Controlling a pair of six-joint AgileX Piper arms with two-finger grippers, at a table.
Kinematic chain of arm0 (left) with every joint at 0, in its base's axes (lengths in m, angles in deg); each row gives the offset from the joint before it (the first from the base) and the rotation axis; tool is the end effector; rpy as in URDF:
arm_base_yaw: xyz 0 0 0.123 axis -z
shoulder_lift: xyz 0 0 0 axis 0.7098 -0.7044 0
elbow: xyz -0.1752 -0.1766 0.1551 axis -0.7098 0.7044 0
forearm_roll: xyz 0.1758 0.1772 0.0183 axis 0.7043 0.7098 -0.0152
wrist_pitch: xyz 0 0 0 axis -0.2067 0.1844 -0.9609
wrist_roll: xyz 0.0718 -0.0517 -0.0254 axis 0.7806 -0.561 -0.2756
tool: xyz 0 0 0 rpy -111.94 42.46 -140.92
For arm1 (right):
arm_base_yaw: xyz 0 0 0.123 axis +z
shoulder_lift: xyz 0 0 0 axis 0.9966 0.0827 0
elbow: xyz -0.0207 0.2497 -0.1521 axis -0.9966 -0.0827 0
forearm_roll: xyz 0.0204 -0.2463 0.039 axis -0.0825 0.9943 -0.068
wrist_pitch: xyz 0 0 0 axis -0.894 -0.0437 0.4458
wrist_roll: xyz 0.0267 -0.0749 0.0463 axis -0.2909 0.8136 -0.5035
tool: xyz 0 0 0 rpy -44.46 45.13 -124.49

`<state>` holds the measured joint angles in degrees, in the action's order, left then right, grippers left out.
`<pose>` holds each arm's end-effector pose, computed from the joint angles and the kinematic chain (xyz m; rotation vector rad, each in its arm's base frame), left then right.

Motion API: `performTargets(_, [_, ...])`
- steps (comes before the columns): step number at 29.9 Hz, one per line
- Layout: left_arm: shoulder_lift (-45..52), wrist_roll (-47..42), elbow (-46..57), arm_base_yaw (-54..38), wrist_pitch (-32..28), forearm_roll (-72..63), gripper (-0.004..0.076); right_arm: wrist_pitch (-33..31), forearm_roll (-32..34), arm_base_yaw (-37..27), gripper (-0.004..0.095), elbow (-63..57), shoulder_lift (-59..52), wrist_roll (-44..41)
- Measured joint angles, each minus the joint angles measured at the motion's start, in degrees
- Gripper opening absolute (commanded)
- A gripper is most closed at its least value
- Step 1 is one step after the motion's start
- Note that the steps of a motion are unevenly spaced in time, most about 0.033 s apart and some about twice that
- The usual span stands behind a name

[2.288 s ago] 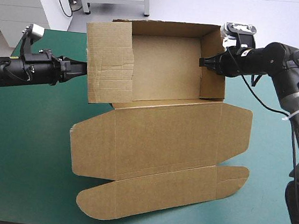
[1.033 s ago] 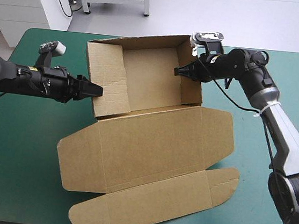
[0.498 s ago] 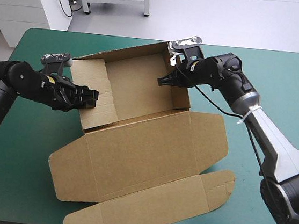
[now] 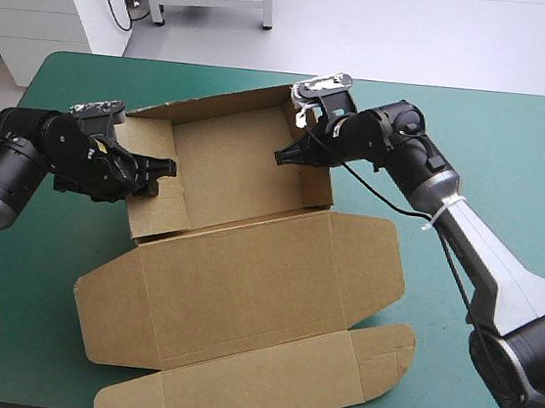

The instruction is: Fold the box

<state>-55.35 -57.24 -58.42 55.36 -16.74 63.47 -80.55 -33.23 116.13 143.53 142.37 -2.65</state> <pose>0.2704 -0.0637 0.3675 -0.1488 2.6755 -0.3829 0.3529 0.2206 0.3751 -0.6180 2.3134 0.3899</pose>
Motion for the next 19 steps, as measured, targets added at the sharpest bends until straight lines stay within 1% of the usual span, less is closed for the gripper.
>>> performTargets(2, [0.0, -0.1, 0.1, 0.1, 0.2, 1.4, 0.0059, -0.7, 0.3, 0.1, -0.0014, 0.0, 0.0, -0.5])
performTargets(4, [0.0, 0.0, 0.1, 0.2, 0.3, 2.8, -0.0004, -1.4, 0.4, 0.2, -0.0014, 0.0, 0.0, -1.2])
performTargets(15, [0.0, 0.5, 0.1, 0.2, -2.3, 4.5, -0.0008, -2.8, 0.8, 0.2, -0.0015, 0.0, -1.7, -2.2])
performTargets(19, [-0.1, 2.3, -0.8, 0.2, -2.4, 3.8, -0.0008, -4.4, 2.4, 0.2, -0.0015, 0.0, -2.6, -4.1])
